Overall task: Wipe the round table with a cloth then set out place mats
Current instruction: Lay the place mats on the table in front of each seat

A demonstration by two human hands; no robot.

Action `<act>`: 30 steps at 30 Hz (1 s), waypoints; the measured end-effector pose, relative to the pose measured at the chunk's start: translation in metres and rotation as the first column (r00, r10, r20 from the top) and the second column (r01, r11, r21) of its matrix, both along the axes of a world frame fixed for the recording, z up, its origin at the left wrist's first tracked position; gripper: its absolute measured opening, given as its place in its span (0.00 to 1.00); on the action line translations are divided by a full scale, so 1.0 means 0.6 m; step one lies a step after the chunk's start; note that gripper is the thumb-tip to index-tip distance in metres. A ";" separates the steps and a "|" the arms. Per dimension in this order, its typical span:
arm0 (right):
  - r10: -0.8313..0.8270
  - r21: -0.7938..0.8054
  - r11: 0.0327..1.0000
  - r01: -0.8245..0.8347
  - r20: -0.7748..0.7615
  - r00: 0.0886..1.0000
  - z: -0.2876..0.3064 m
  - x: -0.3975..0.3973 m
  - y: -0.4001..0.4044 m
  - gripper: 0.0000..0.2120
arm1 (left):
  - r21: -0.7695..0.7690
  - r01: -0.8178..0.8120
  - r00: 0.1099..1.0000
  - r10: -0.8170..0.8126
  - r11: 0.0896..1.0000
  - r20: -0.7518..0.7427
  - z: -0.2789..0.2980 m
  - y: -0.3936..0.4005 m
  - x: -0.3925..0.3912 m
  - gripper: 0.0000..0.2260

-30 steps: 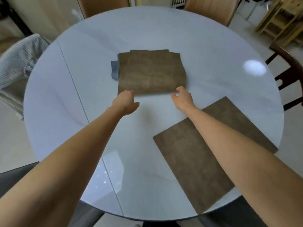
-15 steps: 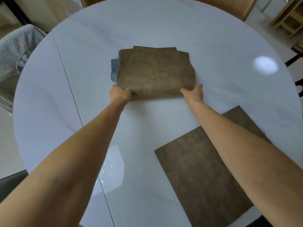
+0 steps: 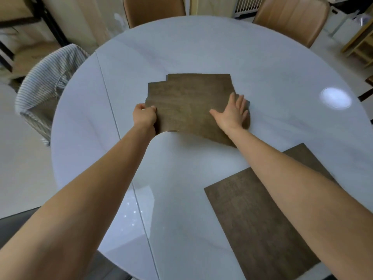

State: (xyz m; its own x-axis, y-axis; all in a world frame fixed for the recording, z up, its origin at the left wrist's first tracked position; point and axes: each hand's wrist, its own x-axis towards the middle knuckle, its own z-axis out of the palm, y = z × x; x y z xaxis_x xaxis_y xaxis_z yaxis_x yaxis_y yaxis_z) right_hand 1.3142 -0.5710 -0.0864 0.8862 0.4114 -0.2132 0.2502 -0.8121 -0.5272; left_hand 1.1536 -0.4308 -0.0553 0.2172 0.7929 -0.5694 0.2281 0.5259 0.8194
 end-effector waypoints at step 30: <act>0.356 -0.203 0.925 -0.320 0.176 0.918 -0.067 -0.623 0.034 0.12 | 0.141 0.986 0.098 -0.379 -0.086 -0.920 -0.107 0.088 -0.521 0.32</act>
